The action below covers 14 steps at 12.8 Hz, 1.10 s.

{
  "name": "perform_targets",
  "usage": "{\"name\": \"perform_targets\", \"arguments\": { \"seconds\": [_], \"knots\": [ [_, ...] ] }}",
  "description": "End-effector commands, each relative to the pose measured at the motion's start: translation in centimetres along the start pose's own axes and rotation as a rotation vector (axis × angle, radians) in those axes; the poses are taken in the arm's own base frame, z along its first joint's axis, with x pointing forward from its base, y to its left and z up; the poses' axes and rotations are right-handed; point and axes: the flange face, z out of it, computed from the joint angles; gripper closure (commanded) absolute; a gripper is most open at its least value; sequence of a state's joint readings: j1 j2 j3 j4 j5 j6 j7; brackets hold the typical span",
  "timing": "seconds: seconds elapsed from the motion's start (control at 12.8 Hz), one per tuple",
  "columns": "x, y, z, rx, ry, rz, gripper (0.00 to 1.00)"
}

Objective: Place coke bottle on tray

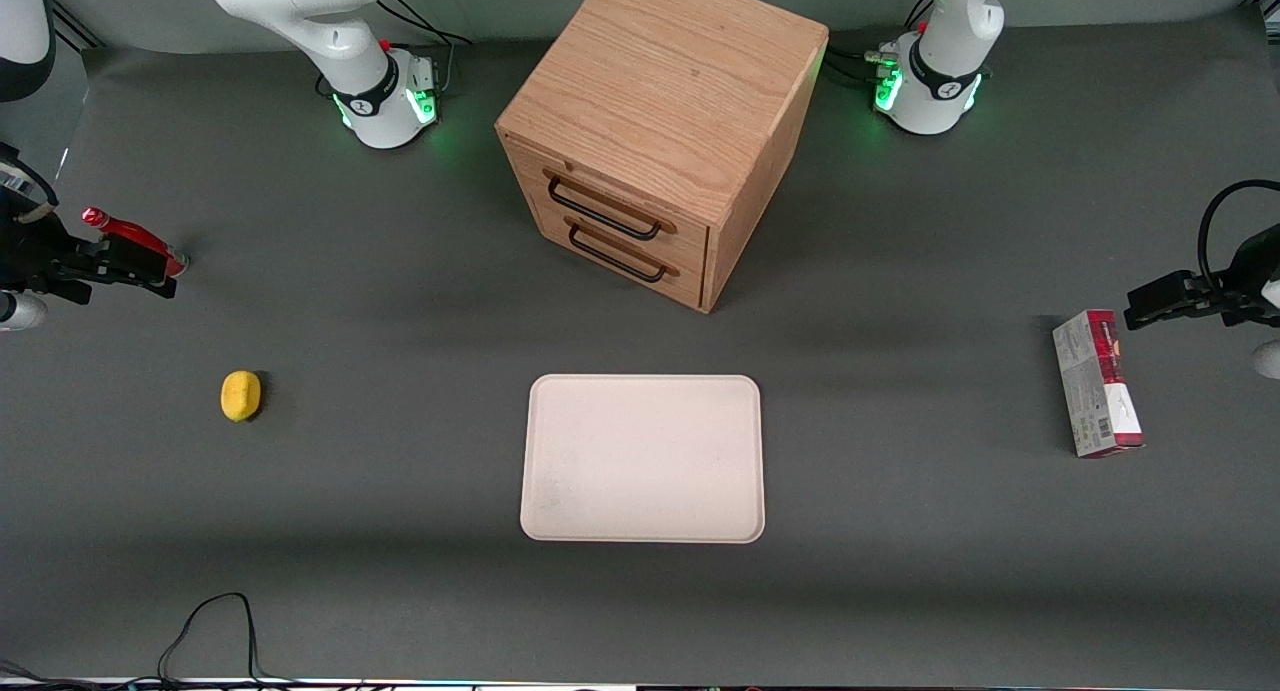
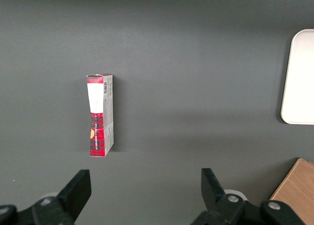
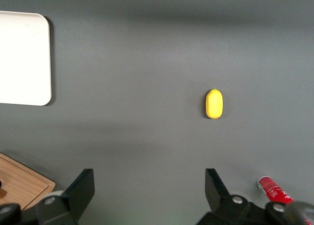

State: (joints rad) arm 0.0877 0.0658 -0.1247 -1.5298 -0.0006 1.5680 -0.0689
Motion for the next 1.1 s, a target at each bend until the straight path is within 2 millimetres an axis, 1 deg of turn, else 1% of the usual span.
{"name": "perform_targets", "arguments": {
  "seconds": [0.0,0.16,0.23,0.31,0.39,0.55,0.63,0.7,0.86,1.02],
  "knots": [
    [-0.1,-0.1,-0.3,0.026,0.000,0.025,0.00],
    [0.0,-0.2,-0.2,0.023,-0.002,0.010,0.00],
    [0.2,0.2,0.1,0.012,-0.005,0.006,0.00],
    [0.2,1.2,0.2,0.005,-0.007,-0.008,0.00],
    [-0.2,3.7,0.1,-0.027,-0.010,-0.017,0.00],
    [-1.3,9.6,-0.3,-0.058,-0.010,-0.023,0.00],
    [-2.2,13.1,-0.6,-0.061,-0.006,-0.017,0.00],
    [-3.2,16.0,-0.9,-0.062,-0.003,-0.020,0.00],
    [-5.9,22.1,-0.9,-0.061,-0.008,-0.016,0.00],
    [-8.4,26.5,-0.7,-0.061,-0.014,-0.019,0.00]
  ]
}}
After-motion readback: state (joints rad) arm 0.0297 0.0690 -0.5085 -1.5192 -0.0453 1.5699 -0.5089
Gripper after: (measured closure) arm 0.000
